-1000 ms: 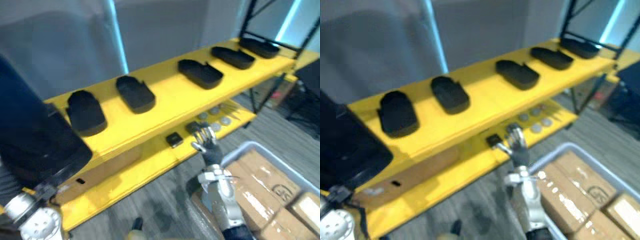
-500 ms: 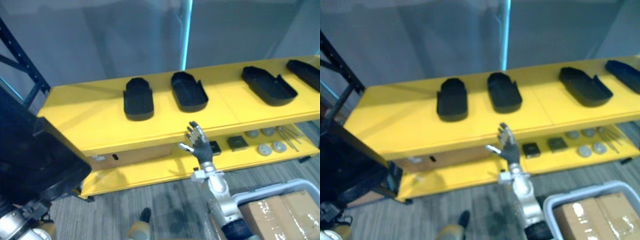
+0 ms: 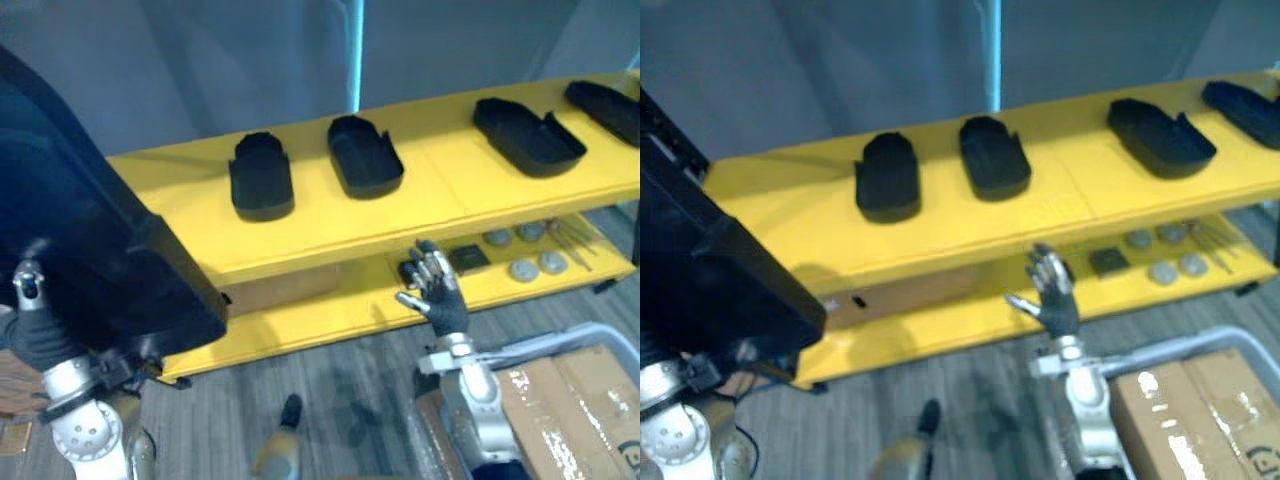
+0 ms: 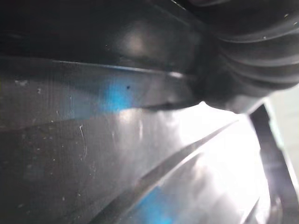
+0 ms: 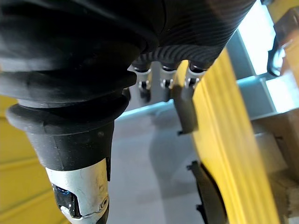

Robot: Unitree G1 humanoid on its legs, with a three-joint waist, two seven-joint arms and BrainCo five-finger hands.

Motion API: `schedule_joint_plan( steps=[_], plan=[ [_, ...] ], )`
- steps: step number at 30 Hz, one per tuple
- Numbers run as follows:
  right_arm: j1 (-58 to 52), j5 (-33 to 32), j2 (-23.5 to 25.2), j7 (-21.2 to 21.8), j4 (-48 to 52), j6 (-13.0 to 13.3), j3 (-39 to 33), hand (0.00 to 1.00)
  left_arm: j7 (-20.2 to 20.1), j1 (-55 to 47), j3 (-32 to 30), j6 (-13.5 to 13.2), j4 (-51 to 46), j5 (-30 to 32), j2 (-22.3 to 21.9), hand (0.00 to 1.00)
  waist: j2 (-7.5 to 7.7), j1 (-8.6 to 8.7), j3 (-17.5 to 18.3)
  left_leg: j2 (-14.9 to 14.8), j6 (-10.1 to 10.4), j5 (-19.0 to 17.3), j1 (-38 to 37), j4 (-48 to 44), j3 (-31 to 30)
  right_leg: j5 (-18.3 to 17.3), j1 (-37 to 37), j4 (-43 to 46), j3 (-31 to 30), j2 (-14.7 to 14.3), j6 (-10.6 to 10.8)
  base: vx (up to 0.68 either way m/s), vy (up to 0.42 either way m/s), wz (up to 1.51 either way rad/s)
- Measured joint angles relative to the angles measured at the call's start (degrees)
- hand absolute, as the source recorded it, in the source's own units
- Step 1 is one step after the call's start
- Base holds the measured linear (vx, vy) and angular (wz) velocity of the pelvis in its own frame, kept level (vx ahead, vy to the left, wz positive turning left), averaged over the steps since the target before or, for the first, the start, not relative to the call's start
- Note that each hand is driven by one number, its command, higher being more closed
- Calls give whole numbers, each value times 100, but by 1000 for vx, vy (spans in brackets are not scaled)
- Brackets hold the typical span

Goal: Walk over and take plastic housings, then place them on the shelf

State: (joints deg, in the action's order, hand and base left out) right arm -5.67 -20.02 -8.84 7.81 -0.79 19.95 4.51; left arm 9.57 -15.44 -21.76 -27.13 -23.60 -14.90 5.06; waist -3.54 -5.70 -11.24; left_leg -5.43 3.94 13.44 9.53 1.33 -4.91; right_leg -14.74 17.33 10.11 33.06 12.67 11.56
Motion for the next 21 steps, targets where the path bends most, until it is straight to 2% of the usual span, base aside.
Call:
schedule_joint_plan(
  steps=[1, 2, 4, 6, 7, 9, 10, 11, 12, 13, 14, 15, 16, 17, 18, 19, 21],
  plan=[
    [-73, -21, 0, 34, 0, 1, -35, 0, -42, -109, 5, -4, 0, 13, 0, 100, -5, 9, 3, -20, -143, -24, 19, -6, 129, -20, 0, 55, 59, 3, -8, -101, -8, 41],
    [-134, -43, 2, 94, 1, 4, -54, 0, -81, -213, 5, -21, -4, 15, 0, 100, -10, 21, 8, -43, -199, -6, 52, -11, 268, -21, 16, 77, 142, 7, -3, -61, -1, 38],
    [-211, -92, -7, 141, 0, 14, -49, 0, -121, -325, 3, -68, -5, 16, 0, 100, 15, 8, -8, -46, -165, 34, 86, -12, 516, -27, 58, 100, 275, 55, 35, -21, 14, 35],
    [-175, -147, 110, 232, 0, 109, -42, 0, -126, -320, -23, -122, -57, 15, 1, 100, 82, -37, -1, 94, -38, 147, 182, 0, 570, -38, 90, 83, 460, 184, 91, 23, 58, 36],
    [-154, -148, 135, 237, -1, 170, -43, 0, -145, -310, -48, -134, -103, 4, 0, 100, 144, -45, -22, 147, -37, 148, 207, -1, 584, -28, 93, 73, 490, 227, 111, 46, 77, 35],
    [-20, -130, 322, 201, 0, 297, -29, 0, -341, -173, -216, -177, -291, -59, 7, 100, 431, -151, -100, 414, -2, 75, 275, -4, 590, 72, 198, 55, 660, 415, 173, 82, 74, 38],
    [12, -101, 328, 162, 0, 345, -37, 0, -418, -94, -219, -187, -292, -92, 8, 100, 466, -152, -108, 469, 2, 52, 276, -14, 587, 129, 223, 150, 667, 460, 123, 110, 110, 66],
    [59, -44, 287, 33, 0, 452, -51, 0, -581, 90, -180, -187, -275, -105, 13, 100, 464, -115, -107, 524, -49, 18, 252, -25, 567, 282, 141, 626, 601, 579, -110, 74, 118, 68],
    [84, -2, 266, -43, 1, 496, -61, 0, -657, 174, -167, -188, -274, -104, 32, 100, 462, -102, -100, 533, -82, -8, 234, -36, 582, 368, 47, 982, 541, 672, -244, 85, 205, 80],
    [233, 110, 246, -173, 2, 540, -88, 0, -756, 343, -160, -193, -248, -102, 139, 100, 487, -91, -97, 546, -162, -95, 103, -26, 741, 746, -360, 2073, 139, 992, -664, 60, 177, 49],
    [350, 160, 252, -212, 1, 583, -96, 0, -752, 404, -156, -189, -199, -85, 212, 100, 508, -91, -100, 584, -202, -172, -46, 37, 803, 1223, -614, 2661, -176, 1177, -765, 118, 186, 40],
    [455, 206, 254, -252, 0, 643, -96, 0, -714, 434, -110, -180, -170, -54, 297, 100, 516, -58, -94, 621, -237, -240, -204, 101, 800, 1771, -842, 3157, -434, 1336, -751, 122, 81, 22],
    [521, 257, 259, -260, -2, 675, -96, 0, -641, 437, -46, -177, -166, -20, 377, 100, 504, -12, -91, 600, -283, -268, -273, 134, 744, 1577, -969, 3427, -560, 1394, -679, 175, 61, 25],
    [652, 289, 259, -258, -3, 721, -94, 0, -516, 500, 28, -152, -132, 24, 491, 100, 501, 21, -90, 607, -379, -334, -381, 126, 692, 791, -1245, 3706, -707, 1404, -624, 173, 35, 24],
    [748, 290, 247, -264, -1, 785, -97, 0, -460, 661, 87, -134, -3, 28, 588, 100, 499, 34, -83, 595, -436, -390, -476, 114, 641, 339, -1422, 3559, -726, 1282, -577, 170, 36, 26],
    [779, 291, 242, -275, -1, 818, -100, 0, -458, 772, 96, -101, 68, 24, 643, 100, 492, 59, -80, 595, -437, -413, -504, 104, 566, 204, -1479, 3327, -765, 1167, -583, 168, 6, 48],
    [801, 329, 154, -382, 27, 879, -103, 0, -407, 1318, 252, 16, 444, -7, 887, 100, 509, 240, -65, 593, -436, -412, -490, 93, 242, 21, -1538, 1944, -1299, 494, -552, 130, -76, 81]
  ],
)
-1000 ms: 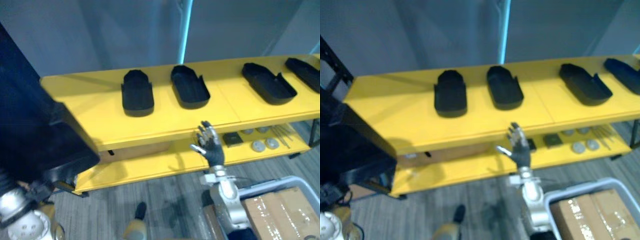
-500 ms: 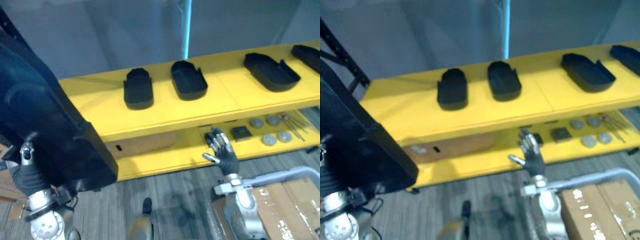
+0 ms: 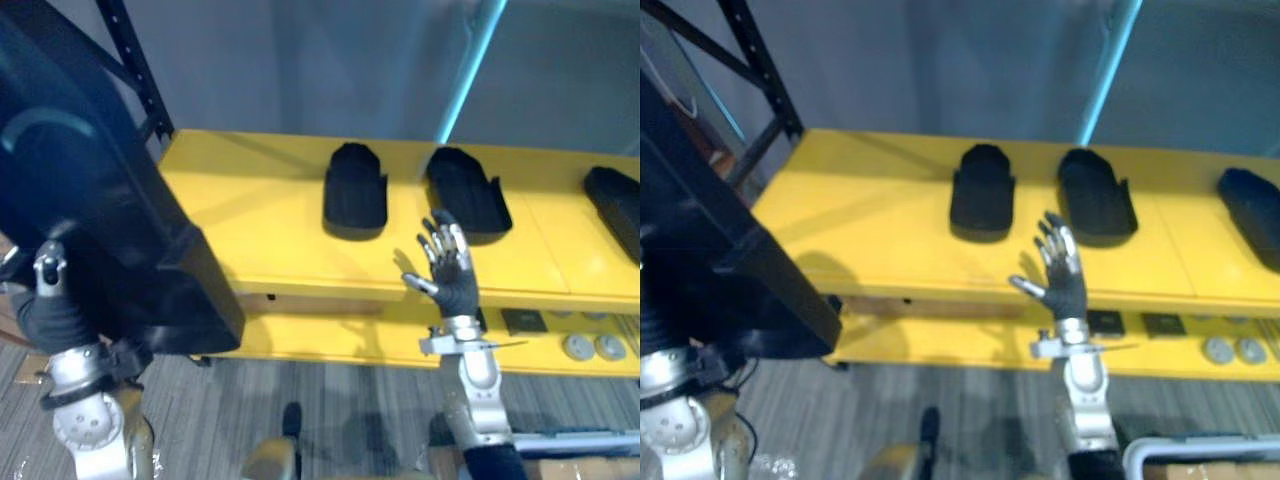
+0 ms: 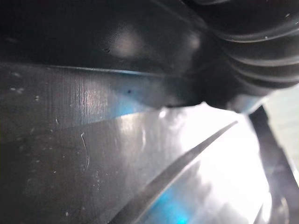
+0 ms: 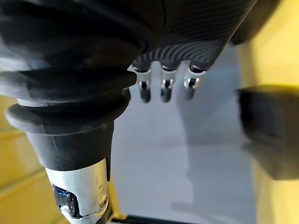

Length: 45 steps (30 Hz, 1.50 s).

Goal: Walk over and take plastic housings, then place them on the shelf

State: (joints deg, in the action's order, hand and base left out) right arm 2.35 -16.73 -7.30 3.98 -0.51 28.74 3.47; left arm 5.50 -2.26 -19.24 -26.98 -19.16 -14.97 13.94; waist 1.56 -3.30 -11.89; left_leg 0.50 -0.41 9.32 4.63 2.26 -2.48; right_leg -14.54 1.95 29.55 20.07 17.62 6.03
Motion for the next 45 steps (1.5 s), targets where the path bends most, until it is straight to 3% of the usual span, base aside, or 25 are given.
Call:
schedule_joint_plan(
  steps=[1, 3, 4, 6, 8, 14, 15, 17, 18, 20, 23, 24, 25, 26, 27, 28, 29, 31, 32, 35, 40, 45],
  plan=[
    [1, 38, -9, -42, 5, 1, -8, 0, 7, 91, 33, 21, 67, -4, 40, 100, 35, 31, 28, 30, 10, -7, 59, -22, -45, 29, 0, -329, -138, -122, 42, 91, -143, 80],
    [12, 68, -29, -59, 47, 2, -39, 0, 25, 203, 49, 117, 136, 4, 50, 100, 242, 9, 160, 162, 150, -36, 181, -70, -190, 198, 40, -1190, -220, -321, 264, 102, -228, 52],
    [15, 66, -85, -35, 50, 0, -62, 0, 22, 177, 58, 141, 147, 4, -49, 100, 157, -5, 168, 103, 175, -38, 178, -70, -214, 243, 100, -1281, -165, -394, 291, 108, -244, 19],
    [29, 57, -275, -14, 56, -34, -68, 0, 13, -135, 36, 174, 129, 8, -336, 100, -190, -164, 255, -164, 298, -1, 169, -73, -179, 508, 343, -1822, -123, -768, 178, 105, -181, -7],
    [77, 8, -309, 19, 68, -52, -99, 0, 1, -344, 33, 173, 118, 10, -389, 100, -327, -205, 317, -281, 332, 24, 131, -74, -126, 552, 438, -1970, -112, -896, 134, 95, -131, -6],
    [369, -132, -188, 386, 432, -34, -20, 0, 120, -734, 60, 149, 74, 209, -822, 100, -468, -175, 363, -445, 372, 53, -51, -85, 36, 391, 786, -1993, 201, -1134, -126, 23, -100, 15],
    [380, -170, -182, 409, 494, -11, 50, 0, 121, -749, 94, 149, 72, 226, -826, 100, -494, -150, 371, -467, 315, 15, -24, -77, 173, 373, 837, -1992, 324, -1160, -145, -46, -116, 85],
    [503, -197, -116, 477, 594, 14, 377, 0, 99, -785, 211, 149, 45, 253, -817, 100, -529, -41, 383, -626, -96, -302, 141, -215, 928, 356, 981, -2039, 844, -1197, -152, -35, -103, 123],
    [599, -181, -147, 487, 609, 15, 569, 0, 57, -797, 281, 149, 41, 254, -821, 100, -575, -55, 382, -716, -203, -494, 187, -286, 1347, 360, 1067, -2068, 1144, -1176, -152, -15, -57, 121],
    [723, -164, -180, 608, 571, 23, 836, 0, 70, -838, 302, 149, 38, 255, -823, 100, -559, -106, 404, -767, -187, -938, 320, -451, 1800, 382, 1173, -2220, 1493, -1049, -172, -29, -3, 107],
    [1066, -159, -162, 711, 198, 79, 973, 0, 106, -1045, 305, 125, -25, 250, -827, 100, -714, -290, 503, -1031, -498, -951, 674, -1814, 2093, 338, 1087, -2030, 1847, -871, -179, 26, 60, 63],
    [1056, -170, -232, 701, 235, 118, 988, 0, 99, -1186, 363, 120, -98, 251, -856, 100, -939, -228, 623, -1025, -508, -731, 690, -1969, 2239, 253, 1052, -1714, 1976, -908, -190, 78, 75, 93],
    [1036, -180, -254, 678, 226, 175, 943, 0, 78, -1159, 452, 125, -96, 247, -844, 100, -929, -148, 629, -938, -561, -578, 748, -1889, 2201, 102, 980, -1597, 1934, -852, -349, -37, 50, 145],
    [1066, -179, -321, 606, 183, 186, 886, 0, 17, -1015, 551, 125, -101, 245, -859, 100, -818, -68, 619, -635, -497, 26, 741, -1204, 1961, 23, 796, -1881, 1621, -1007, -643, -141, 45, 181],
    [1021, -178, -259, 578, 181, 192, 834, 0, -33, -897, 578, 131, -119, 237, -889, 100, -663, 28, 617, -528, -783, -156, 706, -1010, 1961, 367, 818, -2202, 1765, -967, -347, -122, 9, 145],
    [1009, -183, -224, 568, 153, 186, 847, 0, -41, -896, 577, 121, -126, 216, -890, 100, -659, -65, 608, -660, -649, -501, 685, -1280, 2128, 397, 806, -2191, 1790, -963, -294, 1, -21, 97],
    [978, -223, -197, 532, 149, 176, 912, 0, -62, -948, 580, 132, -133, 192, -896, 100, -630, -100, 569, -813, -319, -771, 505, -1457, 2272, 425, 819, -2107, 1877, -908, -280, 87, 3, 45],
    [950, -226, -195, 490, 148, 180, 1029, 0, -140, -979, 657, 144, -137, 190, -900, 100, -655, -66, 559, -834, 225, -687, 90, -918, 2344, 473, 905, -2074, 2013, -823, -204, 60, 79, 50],
    [932, -210, -146, 437, 148, 183, 1028, 0, -233, -968, 738, 150, -152, 187, -894, 100, -671, -45, 560, -641, 396, -550, -117, -469, 2310, 528, 966, -2083, 2094, -704, -118, 0, 182, 30],
    [867, -75, 92, 175, 141, 182, 1069, 0, -471, -1055, 840, 229, -200, 130, -861, 100, -614, -49, 534, -267, 251, -479, -368, 24, 2350, 688, 1026, -2159, 2084, -458, -20, -10, 205, 11],
    [614, 149, 412, -178, -43, 171, 1195, 0, -707, -1128, 854, 404, -190, 128, -642, 100, -518, -6, 545, 84, -6, -492, -467, 270, 2391, 1000, 1029, -2303, 2050, -246, 39, -3, 194, 1],
    [463, 531, 414, -416, -118, 79, 1403, 0, -791, -1132, 895, 454, -149, 147, -548, 100, -509, 38, 546, 107, -62, -519, -479, 274, 2480, 1138, 990, -2341, 1894, -229, 5, 2, 35, -6]
  ],
)
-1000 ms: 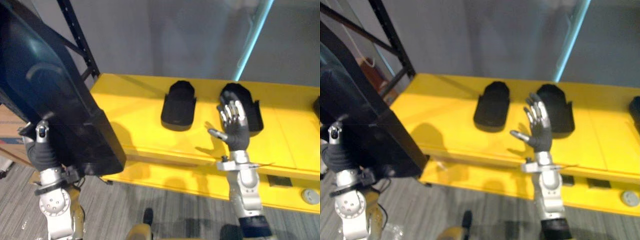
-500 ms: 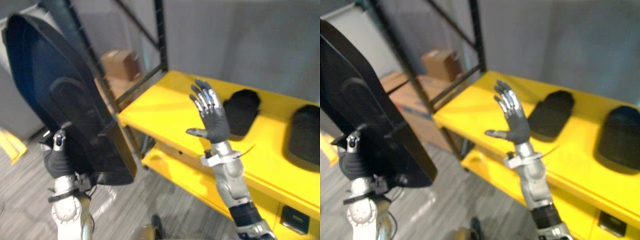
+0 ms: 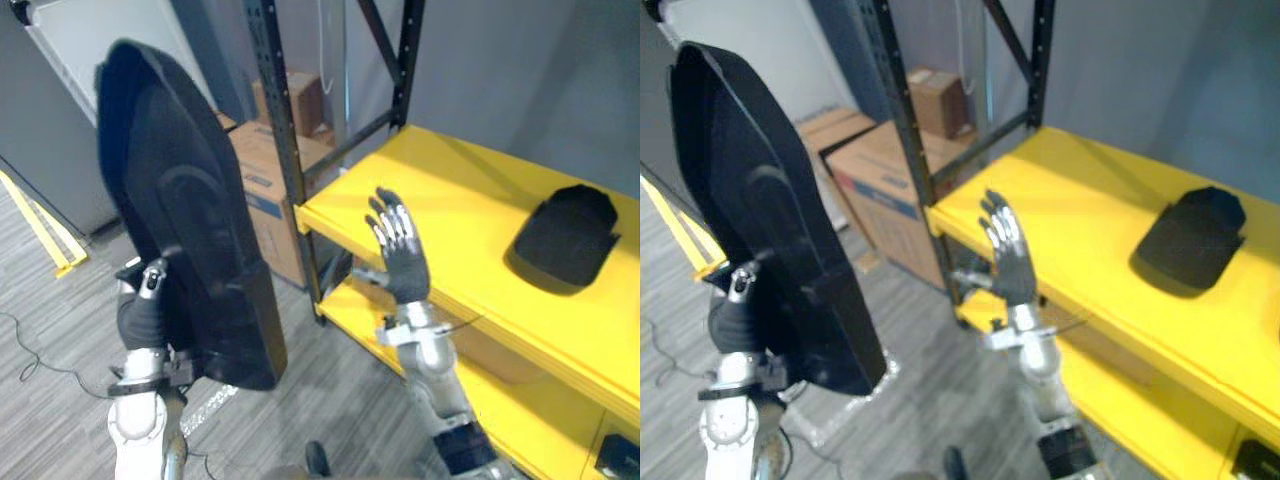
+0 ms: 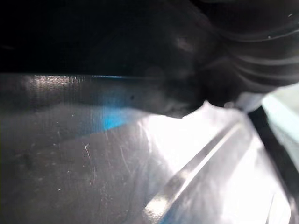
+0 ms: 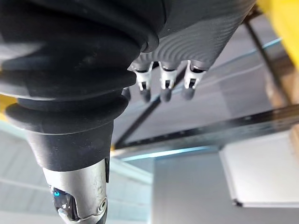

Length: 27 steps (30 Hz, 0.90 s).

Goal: Walk over and take plastic housings, then place them on the shelf

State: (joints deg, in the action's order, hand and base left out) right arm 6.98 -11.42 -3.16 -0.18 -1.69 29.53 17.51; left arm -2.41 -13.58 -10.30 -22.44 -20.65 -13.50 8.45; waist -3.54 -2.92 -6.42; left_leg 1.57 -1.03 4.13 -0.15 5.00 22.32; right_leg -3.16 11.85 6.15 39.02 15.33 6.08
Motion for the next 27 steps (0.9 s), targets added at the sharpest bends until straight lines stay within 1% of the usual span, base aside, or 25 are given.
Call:
schedule_joint_plan(
  steps=[2, 4, 5, 6, 7, 8, 9, 10, 11, 12, 13, 14, 15, 16, 17, 18, 19, 20, 21, 22, 23, 24, 25, 26, 27],
  plan=[
    [-10, 159, -17, -90, -1, -98, -8, 0, 19, 2, 17, 1, 27, 115, 1, 100, 0, 18, 0, -3, -24, 18, -4, 0, 31, 2, -15, -10, -4, -1, 2, -15, -41, -10],
    [-114, 153, -37, -156, 2, -159, -104, 0, 6, 17, 73, 2, 54, 127, 1, 100, -1, 55, 0, -6, -25, 27, -1, 1, 31, 2, -30, 12, -13, -1, 3, -18, -53, -4],
    [-257, 141, -70, -252, 12, -243, -281, 0, 4, 57, 142, 5, 59, 124, 1, 100, -8, 62, 0, -17, -14, 23, 9, 1, 30, 0, -92, 135, -38, 27, -1, 0, 0, 0],
    [-437, 105, -145, -353, 16, -313, -539, 0, -21, 153, 266, 16, 84, 122, 0, 100, -55, 65, -21, -40, -11, 13, 12, 1, 11, -23, -227, 469, -93, 102, -37, 0, 0, 0],
    [-532, 107, -182, -411, 17, -348, -664, 0, -45, 214, 315, 18, 108, 122, 0, 100, -76, 71, -37, -51, -51, -17, 2, 1, 6, -46, -329, 739, -156, 180, -77, 4, 38, 2],
    [-709, 116, -210, -553, 23, -370, -937, 0, -58, 335, 360, 38, 125, 122, 19, 100, -74, 94, -95, -55, -87, -44, -46, 0, 16, -140, -634, 1511, -322, 404, -246, 27, 55, -6],
    [-829, 119, -199, -653, 30, -407, -1152, 0, -55, 421, 356, 76, 125, 122, 62, 100, -13, 168, -211, -55, -139, -82, -186, 1, 23, -123, -923, 2302, -594, 614, -489, 30, 48, -10],
    [-878, 118, -203, -680, 33, -445, -1239, 0, -48, 444, 354, 112, 125, 122, 103, 100, 24, 225, -254, -77, -163, -100, -251, 1, 21, -142, -1089, 2620, -798, 663, -584, 35, 14, -9],
    [-968, 118, -138, -720, 81, -490, -1387, 0, -10, 458, 363, 158, 145, 108, 241, 100, 58, 315, -325, -172, -166, -116, -325, 0, 17, -370, -1300, 2794, -1273, 487, -501, 16, -37, -8],
    [-1064, 118, -51, -724, 227, -490, -1485, 0, -2, 465, 362, 206, 153, 107, 310, 100, 101, 410, -357, -301, -160, -119, -339, 0, 22, -514, -1464, 2580, -1631, 159, -329, 16, -55, -10],
    [-1115, 119, -20, -720, 335, -490, -1533, 0, 2, 470, 364, 219, 153, 106, 318, 100, 131, 437, -380, -353, -142, -126, -345, 0, 33, -547, -1517, 2398, -1744, 0, -287, 13, -107, -13],
    [-1220, 121, 34, -686, 560, -489, -1672, 0, 27, 459, 371, 263, 152, 106, 308, 100, 188, 472, -383, -421, -80, -117, -342, -1, 61, -527, -1558, 1956, -1829, -261, -273, 20, -100, -12],
    [-1310, 120, 53, -624, 789, -470, -1834, 0, 84, 417, 370, 296, 150, 110, 290, 100, 255, 493, -350, -419, -26, -116, -333, -1, 110, -496, -1557, 1476, -1843, -421, -318, 29, -110, -11],
    [-1322, 105, 50, -578, 856, -443, -1908, 0, 131, 381, 359, 299, 146, 124, 281, 100, 292, 492, -328, -395, -6, -122, -328, -1, 159, -485, -1543, 1251, -1839, -463, -342, 44, -134, -17],
    [-1318, 92, 47, -492, 943, -434, -2037, 0, 199, 303, 295, 305, 144, 190, 227, 100, 354, 507, -296, -312, 33, -140, -342, -1, 211, -482, -1440, 779, -1832, -525, -350, 35, -111, -10],
    [-1318, 93, 23, -467, 962, -419, -2098, 0, 221, 283, 272, 314, 151, 260, 165, 100, 345, 544, -301, -291, 41, -146, -362, -1, 187, -290, -1354, 576, -1863, -556, -343, 66, -143, 0],
    [-1330, 92, -50, -471, 956, -387, -2207, 0, 221, 239, 285, 338, 145, 338, 47, 100, 245, 576, -290, -312, 66, -162, -393, -3, 191, -180, -1242, 406, -1791, -606, -304, 99, -83, 11],
    [-1338, 92, -143, -482, 953, -325, -2294, 0, 217, 203, 298, 336, 143, 358, -32, 100, 84, 596, -258, -378, 128, -192, -388, -76, 204, -178, -1180, 256, -1740, -667, -300, 141, -97, 7],
    [-1337, 92, -177, -490, 946, -311, -2341, 0, 224, 208, 294, 330, 142, 389, -39, 100, 37, 609, -250, -439, 187, -264, -322, -222, 214, -178, -1159, 195, -1736, -696, -301, 167, -88, -7],
    [-1326, 96, -237, -504, 934, -290, -2366, 0, 232, 210, 264, 284, 135, 463, -35, 100, -45, 574, -261, -620, 212, -506, -136, -805, 299, -175, -1092, 86, -1788, -768, -309, 177, -111, -21],
    [-1307, 111, -273, -541, 889, -229, -2361, 0, 260, 217, 255, 256, 137, 509, -31, 100, -54, 518, -308, -794, 254, -697, 20, -1455, 377, -155, -992, 48, -1906, -812, -347, 159, -129, -26],
    [-1284, 127, -277, -595, 800, -167, -2356, 0, 295, 217, 256, 253, 141, 519, -24, 100, -24, 523, -337, -936, 232, -804, 203, -2110, 404, -141, -906, 22, -1944, -821, -367, 167, -174, -45],
    [-1254, 161, -342, -708, 702, -10, -2357, 0, 448, 209, 247, 249, 147, 546, -34, 100, -30, 499, -373, -1375, 243, -804, 693, -3676, 256, -143, -653, -83, -2073, -896, -434, 100, -125, -44],
    [-1220, 167, -393, -743, 703, 64, -2361, 0, 476, 210, 228, 249, 147, 543, -42, 100, -82, 499, -384, -1513, 276, -803, 826, -4059, 169, -139, -568, -132, -2153, -961, -469, 224, -96, -73],
    [-1139, 224, -461, -794, 702, 211, -2413, 0, 504, 206, 203, 248, 154, 543, -48, 100, -158, 477, -373, -1608, 380, -888, 912, -4374, 5, -95, -474, -192, -2254, -998, -460, 194, 9, -61]
  ],
)
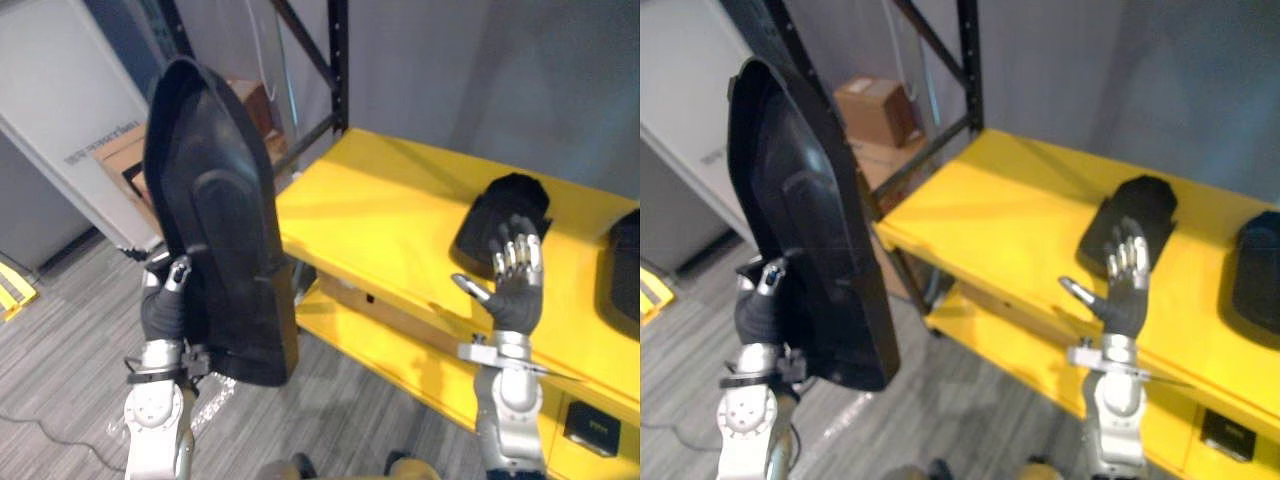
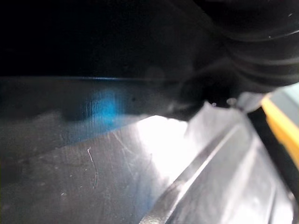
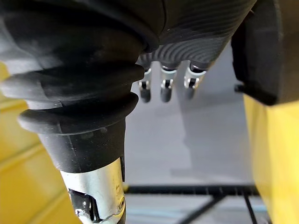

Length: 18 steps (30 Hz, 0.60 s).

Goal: Walk over and take plastic housings, then place them on the shelf

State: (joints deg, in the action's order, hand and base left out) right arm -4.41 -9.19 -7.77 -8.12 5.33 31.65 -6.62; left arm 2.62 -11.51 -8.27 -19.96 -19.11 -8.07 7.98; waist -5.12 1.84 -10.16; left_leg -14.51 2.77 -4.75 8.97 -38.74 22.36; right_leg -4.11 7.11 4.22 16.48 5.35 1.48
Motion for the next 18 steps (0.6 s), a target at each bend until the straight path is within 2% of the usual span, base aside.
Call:
schedule_joint_plan(
  steps=[2, 4, 5, 6, 8, 9, 10, 12, 14, 16, 18],
  plan=[
    [153, 100, -9, -121, 1, 134, -148, 0, 29, 32, -3, -5, -2, 2, 1, 100, -65, 14, 41, 95, 39, -195, -128, 549, -150, 31, -11, 33, -267, 68, 19, 265, 58, -75],
    [305, 155, -6, -314, 13, 144, -231, 0, 65, 55, -9, -2, 0, 1, 1, 100, 26, 54, -18, 299, 76, -192, -320, 1509, -254, 46, -10, 32, -474, 311, 45, 211, 136, -58],
    [310, 343, -11, -557, 67, 141, -366, 0, 64, 131, -20, -4, 1, 4, 0, 100, 66, 76, -41, 354, 241, -57, -368, 2251, -528, 57, -16, 28, -589, 458, 73, 153, 186, -33],
    [310, 398, -16, -652, 67, 123, -407, 0, 64, 149, -47, -6, 1, 3, -2, 100, 71, 72, -44, 358, 314, -1, -403, 2517, -629, 42, -5, 29, -633, 512, 115, 178, 296, -37],
    [307, 606, -87, -998, 79, 76, -562, 0, 64, 145, -184, -61, 3, -1, -7, 100, 5, 72, -5, 328, 358, 305, -531, 3139, -829, -68, 5, 34, -832, 608, 487, 148, 320, -48],
    [283, 672, -191, -1212, 62, 39, -712, 0, 65, 114, -283, -117, 44, -5, -63, 100, -272, 71, 83, 229, 672, 691, -644, 3343, -1081, -157, 5, 37, -974, 534, 788, 183, 460, -59],
    [241, 681, -80, -1291, 3, -7, -768, 0, 61, 138, -346, -131, 137, -17, -29, 100, -138, 61, 88, 395, 611, 554, -737, 3253, -985, -167, 65, 53, -1083, 730, 837, 177, 448, -61],
    [-25, 792, 187, -1508, 23, -139, -888, 0, 69, 119, -633, -99, 204, -92, 136, 100, 350, 88, 187, 834, 393, 356, -900, 3221, -712, -42, 75, 29, -1039, 1223, 926, 126, 332, -38],
    [-147, 789, 416, -1732, 35, -280, -991, 0, 68, 122, -755, 6, 208, -98, 259, 100, 518, 159, 265, 900, 289, 293, -900, 3223, -550, 255, -50, 12, -1008, 1292, 916, 110, 268, -33],
    [-310, 813, 672, -2034, 37, -441, -1083, 0, 26, 119, -852, 182, 203, -87, 292, 100, 550, 195, 298, 836, 239, 220, -947, 3238, -345, 565, -144, -17, -897, 1238, 882, 56, 129, -45],
    [-612, 951, 933, -2470, -26, -762, -1181, 0, 9, 64, -968, 426, 202, -87, 278, 100, 553, 195, 379, 768, 253, 130, -1008, 3261, -104, 829, -215, -172, -690, 1149, 785, 33, 68, -57]
  ],
)
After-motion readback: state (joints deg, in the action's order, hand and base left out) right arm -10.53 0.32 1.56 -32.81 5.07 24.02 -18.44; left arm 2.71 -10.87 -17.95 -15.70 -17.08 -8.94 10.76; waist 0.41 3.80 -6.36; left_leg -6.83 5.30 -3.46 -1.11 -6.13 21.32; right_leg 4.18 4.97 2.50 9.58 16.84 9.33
